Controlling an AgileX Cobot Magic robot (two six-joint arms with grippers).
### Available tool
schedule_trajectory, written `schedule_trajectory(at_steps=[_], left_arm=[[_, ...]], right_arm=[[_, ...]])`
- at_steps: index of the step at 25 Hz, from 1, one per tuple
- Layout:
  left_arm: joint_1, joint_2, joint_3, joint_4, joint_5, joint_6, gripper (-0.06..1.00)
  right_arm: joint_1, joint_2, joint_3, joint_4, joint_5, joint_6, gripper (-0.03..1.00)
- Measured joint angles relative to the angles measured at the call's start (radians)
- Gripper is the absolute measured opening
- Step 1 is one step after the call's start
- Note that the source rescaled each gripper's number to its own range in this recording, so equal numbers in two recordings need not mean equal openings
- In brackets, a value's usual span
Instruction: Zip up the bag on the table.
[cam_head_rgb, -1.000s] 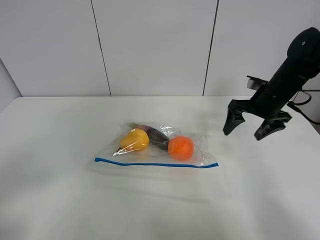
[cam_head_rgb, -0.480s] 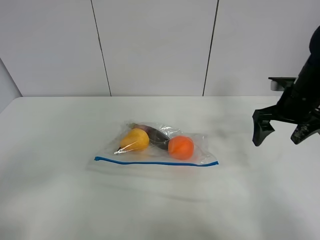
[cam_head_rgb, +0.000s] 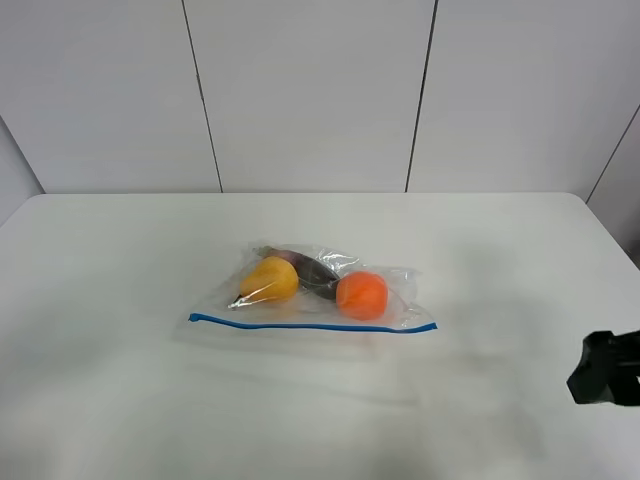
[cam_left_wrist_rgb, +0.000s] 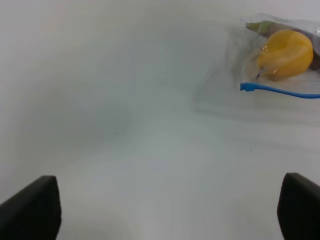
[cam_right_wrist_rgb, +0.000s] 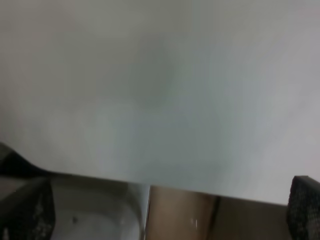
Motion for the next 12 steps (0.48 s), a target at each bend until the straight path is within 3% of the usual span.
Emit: schedule_trajectory(at_steps=[5,12], left_arm=[[0.0,0.0,0.0,0.0,0.0,0.0,1.0],[0.0,0.0,0.0,0.0,0.0,0.0,1.0]], right_arm=[[0.0,-0.282,0.124,0.0,-0.035,0.0,1.0],[0.0,-0.623,0.129,0.0,-0.035,0.0,1.0]])
